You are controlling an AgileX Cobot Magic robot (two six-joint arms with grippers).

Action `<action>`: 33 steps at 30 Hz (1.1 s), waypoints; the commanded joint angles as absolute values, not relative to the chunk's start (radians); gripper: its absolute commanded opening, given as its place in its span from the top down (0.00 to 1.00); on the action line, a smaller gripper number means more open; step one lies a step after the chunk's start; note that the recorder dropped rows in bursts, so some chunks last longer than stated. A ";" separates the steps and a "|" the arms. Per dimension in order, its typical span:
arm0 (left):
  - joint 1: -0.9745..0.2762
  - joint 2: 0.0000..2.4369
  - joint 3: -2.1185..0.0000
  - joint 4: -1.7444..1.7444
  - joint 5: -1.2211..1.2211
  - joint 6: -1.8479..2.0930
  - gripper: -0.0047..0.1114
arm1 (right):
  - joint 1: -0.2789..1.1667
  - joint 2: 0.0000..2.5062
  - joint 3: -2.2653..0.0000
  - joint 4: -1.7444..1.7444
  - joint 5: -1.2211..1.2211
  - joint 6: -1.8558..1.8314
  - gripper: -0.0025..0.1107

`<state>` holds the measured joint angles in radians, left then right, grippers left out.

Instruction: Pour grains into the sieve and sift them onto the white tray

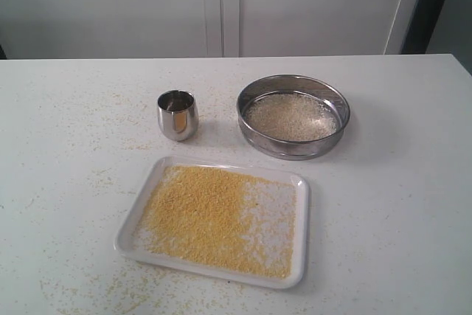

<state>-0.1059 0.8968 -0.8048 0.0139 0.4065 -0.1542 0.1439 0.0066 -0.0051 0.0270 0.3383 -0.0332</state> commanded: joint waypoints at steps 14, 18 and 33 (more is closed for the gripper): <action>-0.105 0.604 -0.742 0.009 0.411 -0.154 0.96 | 0.147 0.000 0.000 0.025 0.336 -0.046 0.98; -0.105 0.528 -0.670 0.009 0.411 -0.154 0.96 | 0.147 0.000 0.000 0.025 0.336 -0.046 0.98; -0.103 0.253 -0.455 0.051 0.411 0.008 0.96 | 0.147 0.000 0.000 0.025 0.336 -0.046 0.98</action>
